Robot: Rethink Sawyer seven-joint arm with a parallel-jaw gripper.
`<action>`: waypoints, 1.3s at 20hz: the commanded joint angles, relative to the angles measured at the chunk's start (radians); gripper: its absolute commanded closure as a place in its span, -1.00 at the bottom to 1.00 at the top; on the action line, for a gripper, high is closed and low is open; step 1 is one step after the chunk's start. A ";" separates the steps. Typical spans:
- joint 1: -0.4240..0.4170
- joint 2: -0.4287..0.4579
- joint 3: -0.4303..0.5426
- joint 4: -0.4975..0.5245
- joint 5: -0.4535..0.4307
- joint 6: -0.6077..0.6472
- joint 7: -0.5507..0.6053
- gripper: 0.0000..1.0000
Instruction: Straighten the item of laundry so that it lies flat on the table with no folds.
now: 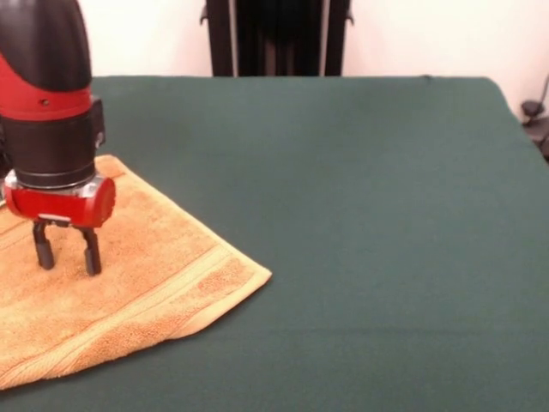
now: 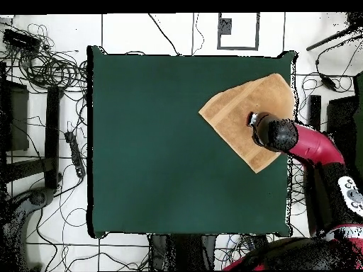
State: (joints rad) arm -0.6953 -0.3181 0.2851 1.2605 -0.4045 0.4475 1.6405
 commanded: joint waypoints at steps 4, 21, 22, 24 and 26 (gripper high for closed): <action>0.113 0.030 -0.036 0.254 0.082 -0.055 0.301 -1.00; 0.152 -0.015 -0.117 0.368 0.236 -0.095 0.290 -1.00; 0.155 -0.015 -0.119 0.368 0.243 -0.094 0.289 -1.00; 0.161 -0.018 -0.126 0.373 0.258 -0.095 0.285 -1.00; 0.166 -0.019 -0.131 0.377 0.267 -0.099 0.284 -1.00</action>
State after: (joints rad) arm -0.5900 -0.3827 0.1501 1.4858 -0.1921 0.3523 1.6492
